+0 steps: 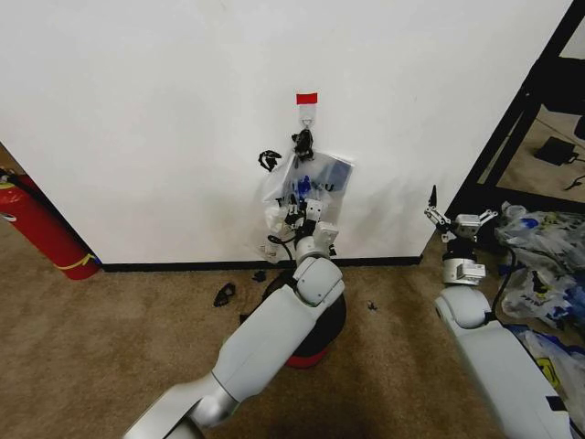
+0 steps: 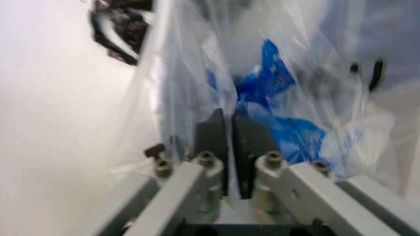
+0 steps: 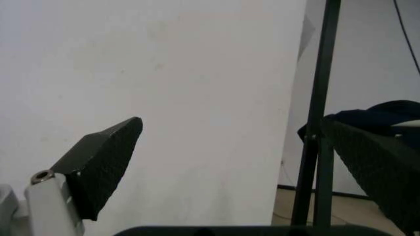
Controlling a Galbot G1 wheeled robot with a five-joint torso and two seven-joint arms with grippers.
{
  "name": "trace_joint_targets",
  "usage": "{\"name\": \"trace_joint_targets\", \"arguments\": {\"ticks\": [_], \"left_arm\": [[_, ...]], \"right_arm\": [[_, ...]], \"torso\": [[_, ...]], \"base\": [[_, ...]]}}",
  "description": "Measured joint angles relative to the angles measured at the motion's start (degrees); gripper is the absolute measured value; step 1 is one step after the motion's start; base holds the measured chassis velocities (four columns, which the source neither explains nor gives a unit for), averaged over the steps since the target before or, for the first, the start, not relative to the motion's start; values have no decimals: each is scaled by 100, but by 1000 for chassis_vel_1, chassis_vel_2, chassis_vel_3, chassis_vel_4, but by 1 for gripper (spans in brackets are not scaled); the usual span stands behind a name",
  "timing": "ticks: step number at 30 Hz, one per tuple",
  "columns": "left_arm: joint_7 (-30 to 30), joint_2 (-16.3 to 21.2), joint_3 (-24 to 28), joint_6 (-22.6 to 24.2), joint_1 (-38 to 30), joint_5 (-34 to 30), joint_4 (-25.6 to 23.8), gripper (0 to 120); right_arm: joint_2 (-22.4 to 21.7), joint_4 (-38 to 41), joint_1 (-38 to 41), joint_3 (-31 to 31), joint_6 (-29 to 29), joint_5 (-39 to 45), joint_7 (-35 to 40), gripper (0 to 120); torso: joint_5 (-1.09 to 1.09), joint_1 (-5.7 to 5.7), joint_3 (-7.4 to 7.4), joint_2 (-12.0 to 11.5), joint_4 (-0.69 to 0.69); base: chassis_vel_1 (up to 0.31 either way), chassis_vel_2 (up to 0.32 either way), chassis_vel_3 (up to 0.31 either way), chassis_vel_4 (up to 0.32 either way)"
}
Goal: Pick up the garbage bag from the wall and place it over the trash bin.
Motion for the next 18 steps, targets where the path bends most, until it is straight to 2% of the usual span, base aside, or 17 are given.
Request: {"name": "trace_joint_targets", "arguments": {"ticks": [3, 5, 7, 11, 13, 15, 18], "left_arm": [[132, 153, -59, -183, 103, -220, -273, 0], [271, 298, -96, -344, 183, -463, -474, 0], [614, 559, -148, -630, 301, -911, -727, 0], [1022, 791, -197, -997, 388, -1189, -794, 0], [1356, 940, -245, -1320, 440, -1306, -768, 0], [1793, 1151, -295, -1770, 474, -1445, -697, 0], [2027, 1268, -294, -1966, 462, -1482, -677, 0]], "right_arm": [[0, 12, -15, -79, 57, 155, -203, 100], [-28, 42, -14, -171, 183, 613, -758, 100], [-120, 118, 23, -315, 302, 1515, -1690, 100], [-239, 187, 118, -478, 289, 2331, -2457, 100], [-390, 257, 215, -676, 89, 2991, -3071, 100], [-683, 266, 398, -962, -386, 3756, -3871, 100], [-860, 168, 524, -1055, -641, 3942, -4306, 100]], "torso": [[0, 0, 0, 0, 0], [0, 0, 0, 0, 1], [0, 0, 0, 0, 2], [-1, 0, 0, 0, 1], [-1, 0, 0, 0, 2], [-1, 0, 0, 0, 2], [0, 0, 0, 0, 2]], "base": [[0, 0, 0, 0], [0, 0, 0, 0], [0, 0, 0, 0], [0, 0, 0, 0], [0, 0, 0, 0], [0, 0, 0, 0], [0, 0, 0, 0]]}}
